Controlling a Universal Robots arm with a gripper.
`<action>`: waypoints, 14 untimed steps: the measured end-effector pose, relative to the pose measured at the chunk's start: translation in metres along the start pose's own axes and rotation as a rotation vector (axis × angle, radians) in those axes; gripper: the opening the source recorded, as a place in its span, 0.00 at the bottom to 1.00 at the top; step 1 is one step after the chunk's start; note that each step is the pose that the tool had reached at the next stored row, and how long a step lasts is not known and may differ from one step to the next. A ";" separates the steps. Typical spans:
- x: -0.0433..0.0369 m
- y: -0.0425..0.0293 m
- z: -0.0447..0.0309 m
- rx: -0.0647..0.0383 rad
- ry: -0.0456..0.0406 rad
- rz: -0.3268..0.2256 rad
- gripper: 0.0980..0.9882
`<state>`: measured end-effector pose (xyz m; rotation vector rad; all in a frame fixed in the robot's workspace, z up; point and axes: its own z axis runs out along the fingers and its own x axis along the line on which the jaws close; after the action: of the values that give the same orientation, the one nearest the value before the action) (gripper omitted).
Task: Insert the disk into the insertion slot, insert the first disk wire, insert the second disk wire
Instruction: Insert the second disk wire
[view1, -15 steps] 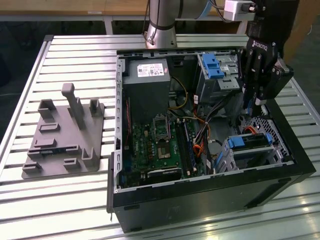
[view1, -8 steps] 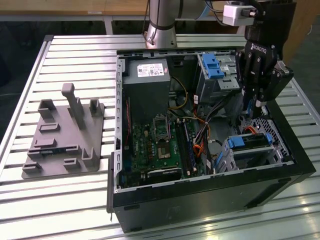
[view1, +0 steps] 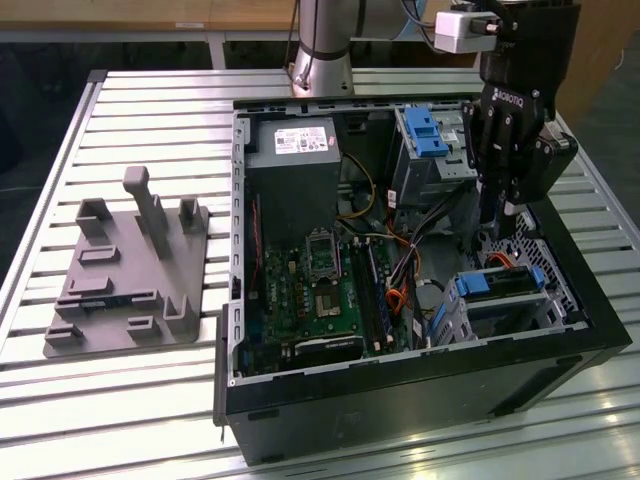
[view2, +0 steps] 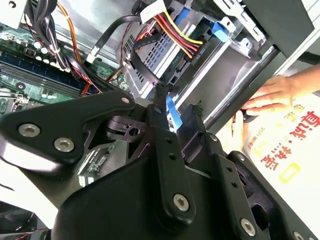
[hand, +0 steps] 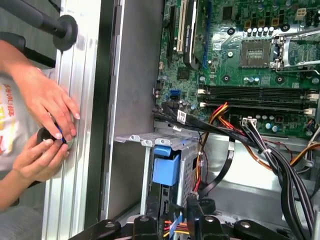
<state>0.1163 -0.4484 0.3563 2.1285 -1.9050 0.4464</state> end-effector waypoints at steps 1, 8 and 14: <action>-0.0002 0.0002 0.0001 0.001 0.0042 0.001 0.30; -0.0087 0.0002 0.0010 0.012 0.0311 0.009 0.30; -0.0125 0.0009 0.0036 0.013 0.0480 0.034 0.30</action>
<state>0.1145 -0.4384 0.3481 2.0773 -1.9198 0.5139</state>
